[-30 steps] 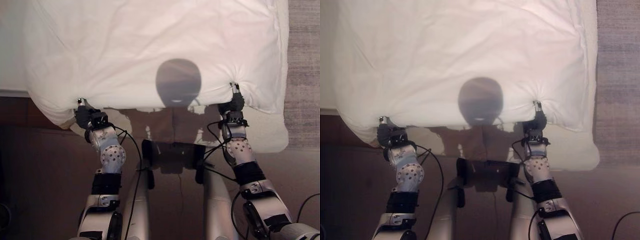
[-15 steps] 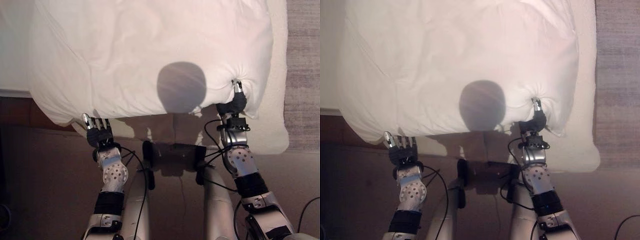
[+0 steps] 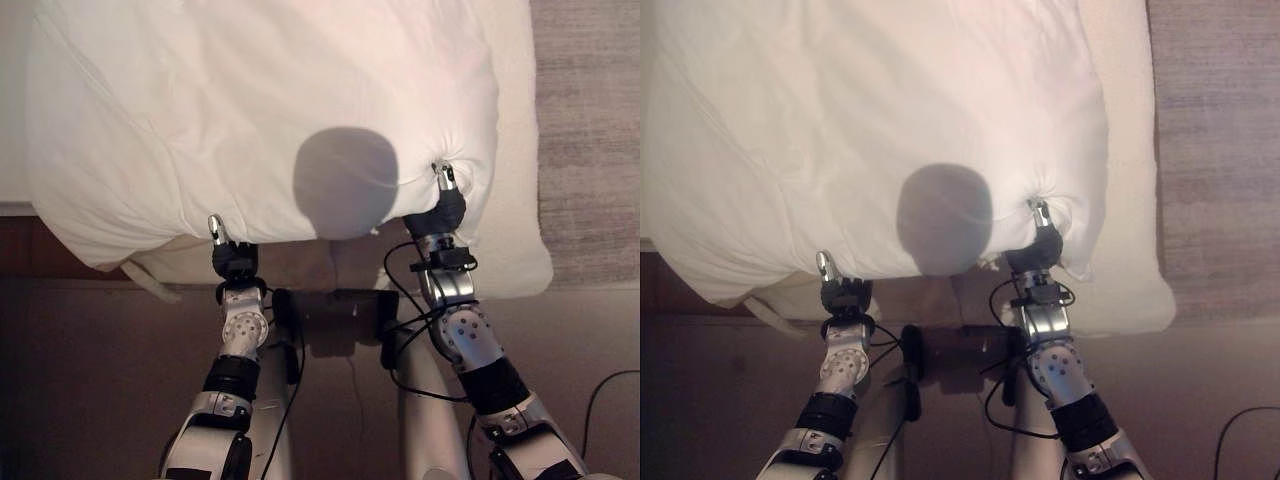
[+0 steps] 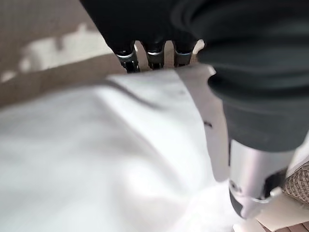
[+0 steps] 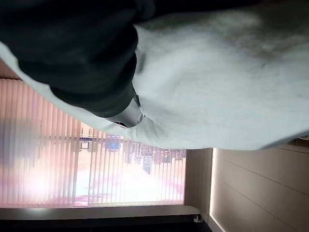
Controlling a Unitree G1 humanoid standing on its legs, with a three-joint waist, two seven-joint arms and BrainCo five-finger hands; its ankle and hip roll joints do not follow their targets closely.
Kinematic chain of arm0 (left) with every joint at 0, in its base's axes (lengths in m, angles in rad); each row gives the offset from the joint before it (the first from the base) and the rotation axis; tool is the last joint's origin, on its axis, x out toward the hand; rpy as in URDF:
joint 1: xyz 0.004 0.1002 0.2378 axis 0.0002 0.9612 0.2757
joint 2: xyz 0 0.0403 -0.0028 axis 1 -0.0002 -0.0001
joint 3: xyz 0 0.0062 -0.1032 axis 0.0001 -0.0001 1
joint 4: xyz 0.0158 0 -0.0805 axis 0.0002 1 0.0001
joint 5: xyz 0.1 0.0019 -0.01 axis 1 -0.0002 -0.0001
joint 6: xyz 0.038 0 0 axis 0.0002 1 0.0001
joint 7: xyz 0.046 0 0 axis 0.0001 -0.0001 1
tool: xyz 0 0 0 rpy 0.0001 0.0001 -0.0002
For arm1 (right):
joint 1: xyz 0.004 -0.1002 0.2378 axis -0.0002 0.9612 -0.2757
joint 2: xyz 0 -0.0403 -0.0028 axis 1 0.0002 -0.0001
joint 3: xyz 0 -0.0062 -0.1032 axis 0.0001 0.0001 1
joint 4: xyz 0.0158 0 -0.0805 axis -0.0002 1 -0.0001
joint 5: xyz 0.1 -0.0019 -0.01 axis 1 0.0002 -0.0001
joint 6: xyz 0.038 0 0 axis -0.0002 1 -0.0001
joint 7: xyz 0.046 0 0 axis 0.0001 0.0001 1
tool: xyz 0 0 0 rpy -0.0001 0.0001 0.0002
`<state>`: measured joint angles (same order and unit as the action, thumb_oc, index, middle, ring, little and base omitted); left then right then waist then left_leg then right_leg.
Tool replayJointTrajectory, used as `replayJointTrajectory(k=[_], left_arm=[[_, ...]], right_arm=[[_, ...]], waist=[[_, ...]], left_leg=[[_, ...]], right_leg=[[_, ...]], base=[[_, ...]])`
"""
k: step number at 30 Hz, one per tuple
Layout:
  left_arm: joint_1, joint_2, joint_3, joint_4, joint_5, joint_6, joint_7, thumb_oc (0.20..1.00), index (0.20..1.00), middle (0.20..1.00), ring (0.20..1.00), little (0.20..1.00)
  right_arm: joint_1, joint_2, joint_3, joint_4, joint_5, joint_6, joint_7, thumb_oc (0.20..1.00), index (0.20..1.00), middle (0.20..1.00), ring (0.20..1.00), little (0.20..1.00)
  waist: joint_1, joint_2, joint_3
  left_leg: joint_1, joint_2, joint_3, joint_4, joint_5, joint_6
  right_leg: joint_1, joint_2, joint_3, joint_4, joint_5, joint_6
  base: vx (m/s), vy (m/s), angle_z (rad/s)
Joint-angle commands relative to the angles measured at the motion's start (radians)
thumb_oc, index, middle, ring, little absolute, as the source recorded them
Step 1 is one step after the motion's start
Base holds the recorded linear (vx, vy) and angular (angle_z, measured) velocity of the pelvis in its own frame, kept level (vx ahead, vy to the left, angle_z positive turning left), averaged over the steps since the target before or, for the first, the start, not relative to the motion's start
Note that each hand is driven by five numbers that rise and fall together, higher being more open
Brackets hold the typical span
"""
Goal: Make the bed
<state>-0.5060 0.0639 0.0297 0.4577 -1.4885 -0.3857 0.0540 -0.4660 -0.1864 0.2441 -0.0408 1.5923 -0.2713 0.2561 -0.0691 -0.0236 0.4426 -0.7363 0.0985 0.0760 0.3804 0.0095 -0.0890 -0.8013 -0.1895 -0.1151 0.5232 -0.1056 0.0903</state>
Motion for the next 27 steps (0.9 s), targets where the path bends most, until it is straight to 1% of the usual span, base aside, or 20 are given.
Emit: replayJointTrajectory(k=[1,11,16,22,24,25,26,27], left_arm=[[-0.045,0.008,-0.001,0.014,-0.007,-0.005,-0.079,1.000,1.000,1.000,1.000,1.000],[-0.082,0.022,0.040,-0.042,-0.031,-0.081,-0.080,1.000,1.000,1.000,1.000,1.000],[-0.056,0.027,0.052,-0.078,-0.029,-0.076,-0.112,1.000,1.000,1.000,1.000,1.000],[-0.010,0.036,0.059,-0.142,-0.011,-0.042,-0.185,1.000,1.000,1.000,1.000,1.000],[0.002,0.048,0.057,-0.154,0.012,-0.039,-0.193,1.000,1.000,1.000,1.000,1.000],[0.005,0.052,0.057,-0.157,0.019,-0.040,-0.193,0.715,0.715,0.715,0.715,0.715],[0.007,0.059,0.056,-0.160,0.027,-0.043,-0.191,0.288,0.288,0.288,0.288,0.288],[0.008,0.065,0.057,-0.162,0.034,-0.047,-0.187,0.200,0.200,0.200,0.200,0.200]], right_arm=[[0.035,0.033,-0.010,-0.167,0.009,-0.019,0.144,0.200,0.200,0.200,0.200,0.200],[0.051,0.033,-0.017,-0.155,0.027,-0.024,0.145,0.200,0.200,0.200,0.200,0.200],[0.058,0.034,-0.030,-0.144,0.025,-0.022,0.149,0.200,0.200,0.200,0.200,0.200],[0.074,0.031,-0.055,-0.129,0.011,-0.010,0.158,0.200,0.200,0.200,0.200,0.200],[0.080,0.028,-0.064,-0.122,0.009,-0.009,0.161,0.200,0.200,0.200,0.200,0.200],[0.079,0.028,-0.067,-0.121,0.009,-0.010,0.163,0.200,0.200,0.200,0.200,0.200],[0.080,0.026,-0.071,-0.117,0.008,-0.009,0.162,0.200,0.200,0.200,0.200,0.200],[0.083,0.026,-0.070,-0.112,0.010,-0.008,0.162,0.200,0.200,0.200,0.200,0.200]], waist=[[-0.031,0.011,-0.102],[-0.032,0.008,-0.112],[-0.025,0.008,-0.115],[-0.015,0.006,-0.115],[-0.013,0.008,-0.115],[-0.011,0.009,-0.115],[-0.010,0.010,-0.115],[-0.009,0.012,-0.115]], left_leg=[[-0.037,-0.036,0.033,0.010,-0.039,0.055],[-0.047,-0.035,0.025,0.012,-0.038,0.049],[-0.051,-0.037,0.022,0.016,-0.041,0.051],[-0.052,-0.039,0.013,0.018,-0.040,0.051],[-0.052,-0.039,0.012,0.016,-0.039,0.051],[-0.051,-0.040,0.010,0.015,-0.039,0.052],[-0.050,-0.041,0.010,0.016,-0.037,0.051],[-0.045,-0.042,0.010,0.011,-0.036,0.050]], right_leg=[[-0.009,0.070,0.030,-0.099,0.093,0.012],[-0.015,0.073,0.024,-0.102,0.092,0.013],[-0.017,0.073,0.023,-0.097,0.088,0.012],[-0.017,0.074,0.019,-0.094,0.083,0.010],[-0.017,0.075,0.017,-0.093,0.081,0.009],[-0.017,0.076,0.018,-0.092,0.081,0.008],[-0.016,0.077,0.019,-0.091,0.081,0.007],[-0.012,0.078,0.019,-0.092,0.080,0.007]], base=[[0.00,0.000,0.00],[0.00,0.000,0.00],[0.00,0.000,0.00],[0.00,0.000,0.00],[0.00,0.000,0.00],[0.00,0.000,0.00],[0.00,0.000,0.00],[0.00,0.000,0.00]])
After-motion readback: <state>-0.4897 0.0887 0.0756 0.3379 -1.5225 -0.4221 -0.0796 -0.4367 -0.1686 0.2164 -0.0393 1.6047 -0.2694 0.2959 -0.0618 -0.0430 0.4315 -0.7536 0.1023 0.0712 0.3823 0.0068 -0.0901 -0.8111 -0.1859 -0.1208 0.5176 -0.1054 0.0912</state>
